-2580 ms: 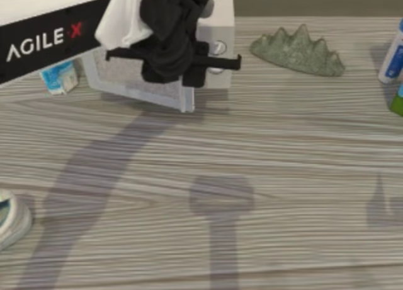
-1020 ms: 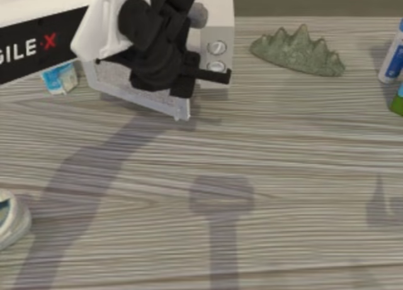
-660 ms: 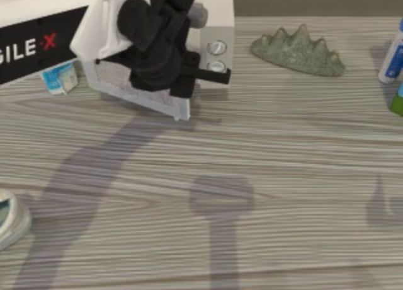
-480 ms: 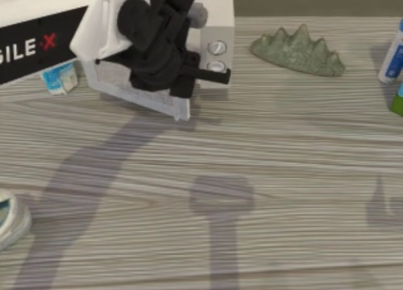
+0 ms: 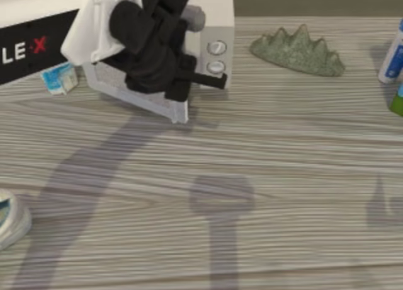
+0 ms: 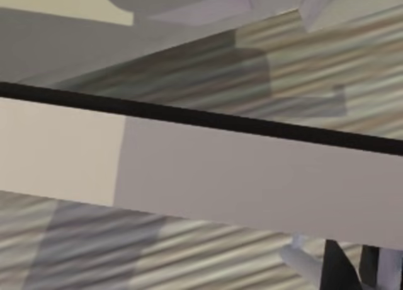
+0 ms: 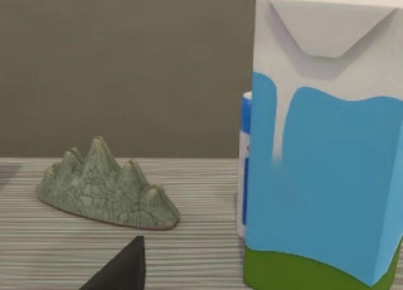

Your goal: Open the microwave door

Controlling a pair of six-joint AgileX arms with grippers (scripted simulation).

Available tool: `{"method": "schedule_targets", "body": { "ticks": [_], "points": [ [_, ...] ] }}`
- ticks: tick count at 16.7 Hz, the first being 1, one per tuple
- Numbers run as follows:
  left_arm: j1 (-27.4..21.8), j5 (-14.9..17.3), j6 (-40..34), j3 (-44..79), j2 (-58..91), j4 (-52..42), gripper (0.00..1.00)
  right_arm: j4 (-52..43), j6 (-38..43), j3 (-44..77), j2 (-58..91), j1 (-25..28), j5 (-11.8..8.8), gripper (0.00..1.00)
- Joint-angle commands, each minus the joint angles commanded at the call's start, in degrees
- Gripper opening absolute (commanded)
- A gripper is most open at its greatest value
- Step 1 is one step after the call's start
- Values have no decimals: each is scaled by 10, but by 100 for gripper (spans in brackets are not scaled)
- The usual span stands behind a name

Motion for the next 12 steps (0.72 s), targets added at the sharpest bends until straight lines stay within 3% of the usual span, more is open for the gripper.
{"method": "schedule_targets", "body": {
  "ticks": [4, 12],
  "points": [
    [12, 22, 44, -37, -27, 11, 0, 0, 0, 0, 0, 0, 0, 100],
    [13, 24, 47, -38, -31, 13, 0, 0, 0, 0, 0, 0, 0, 100]
  ]
}}
